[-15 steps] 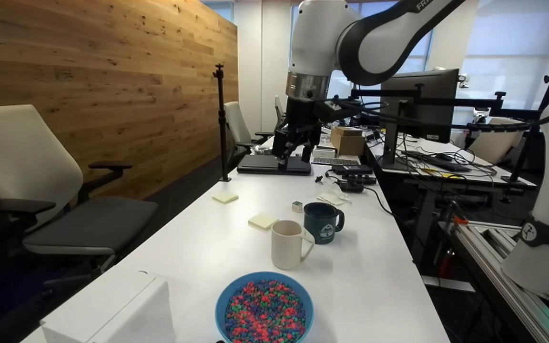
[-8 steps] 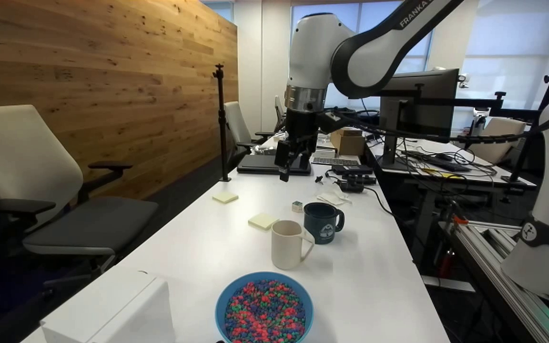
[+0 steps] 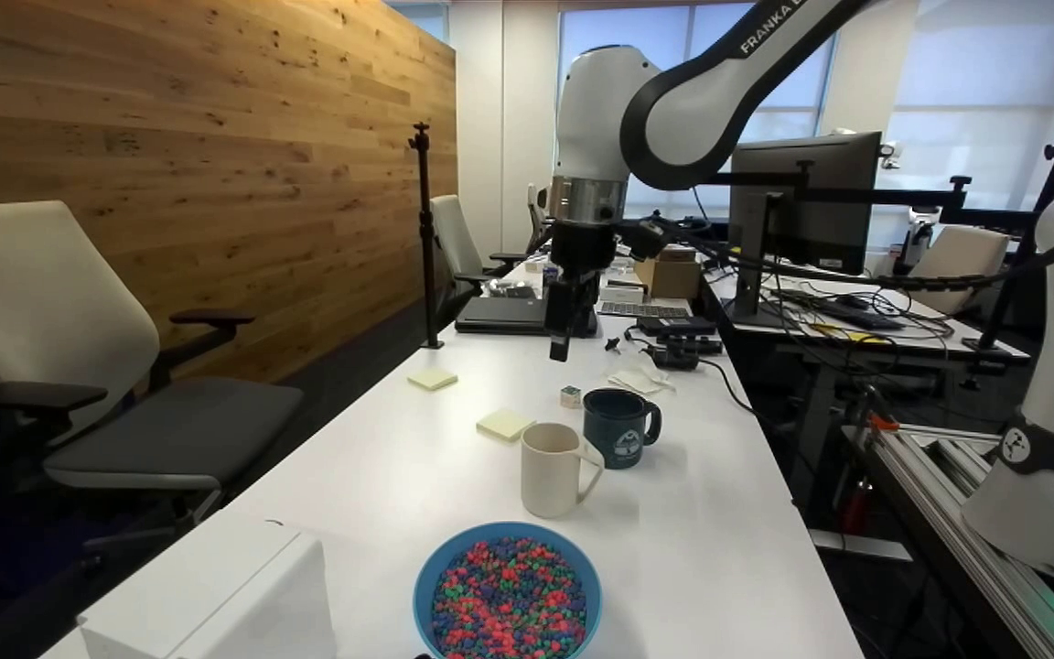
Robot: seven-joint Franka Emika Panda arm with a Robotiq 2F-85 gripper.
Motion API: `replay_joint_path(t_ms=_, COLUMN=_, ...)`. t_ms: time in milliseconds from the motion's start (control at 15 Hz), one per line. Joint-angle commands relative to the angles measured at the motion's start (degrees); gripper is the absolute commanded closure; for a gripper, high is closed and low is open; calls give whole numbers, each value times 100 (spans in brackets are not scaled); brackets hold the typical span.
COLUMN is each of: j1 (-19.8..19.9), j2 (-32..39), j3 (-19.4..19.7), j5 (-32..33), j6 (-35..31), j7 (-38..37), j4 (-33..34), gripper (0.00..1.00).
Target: Put the white mug on top of the dark green mug.
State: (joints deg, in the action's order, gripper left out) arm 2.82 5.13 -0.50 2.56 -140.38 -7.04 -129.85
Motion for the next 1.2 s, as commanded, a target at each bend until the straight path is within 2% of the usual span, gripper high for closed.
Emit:
replay_joint_path(t_ms=0, j1=0, j2=28, j3=142, j5=26, j6=106, j7=482, j4=-20, gripper=0)
replay_joint_path(t_ms=600, j1=-47, j2=437, j3=389, j5=344, j6=-268, j7=96, j4=-37, gripper=0)
replay_joint_path(t_ms=1133, j1=-172, j2=823, j3=364, j5=287, j6=-350, j7=20, j4=289, gripper=0)
